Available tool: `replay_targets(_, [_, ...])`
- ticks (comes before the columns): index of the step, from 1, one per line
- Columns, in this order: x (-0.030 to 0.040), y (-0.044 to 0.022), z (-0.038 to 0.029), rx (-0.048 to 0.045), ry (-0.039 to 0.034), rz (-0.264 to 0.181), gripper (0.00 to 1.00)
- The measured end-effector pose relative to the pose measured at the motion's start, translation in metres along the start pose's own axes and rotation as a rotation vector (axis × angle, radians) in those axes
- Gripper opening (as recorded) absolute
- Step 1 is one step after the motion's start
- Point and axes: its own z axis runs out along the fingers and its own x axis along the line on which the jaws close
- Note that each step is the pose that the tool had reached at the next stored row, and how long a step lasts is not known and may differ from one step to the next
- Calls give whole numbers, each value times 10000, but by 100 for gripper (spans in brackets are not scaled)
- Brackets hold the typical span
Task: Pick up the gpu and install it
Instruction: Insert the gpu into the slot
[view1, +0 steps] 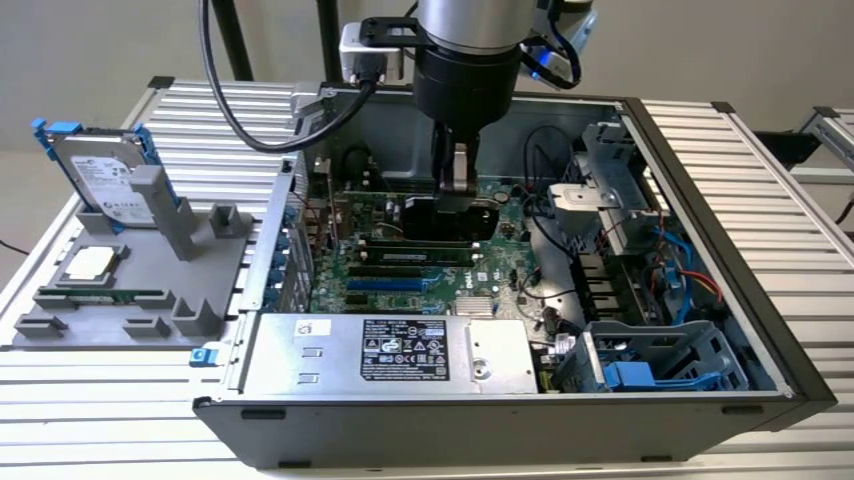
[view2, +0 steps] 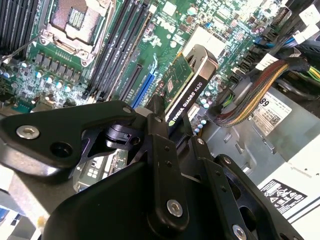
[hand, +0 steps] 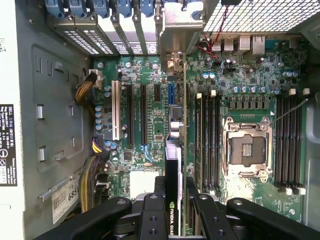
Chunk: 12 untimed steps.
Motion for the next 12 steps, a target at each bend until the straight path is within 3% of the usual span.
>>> replay_targets(12, [0, 0, 16, 0, -1, -1, 0])
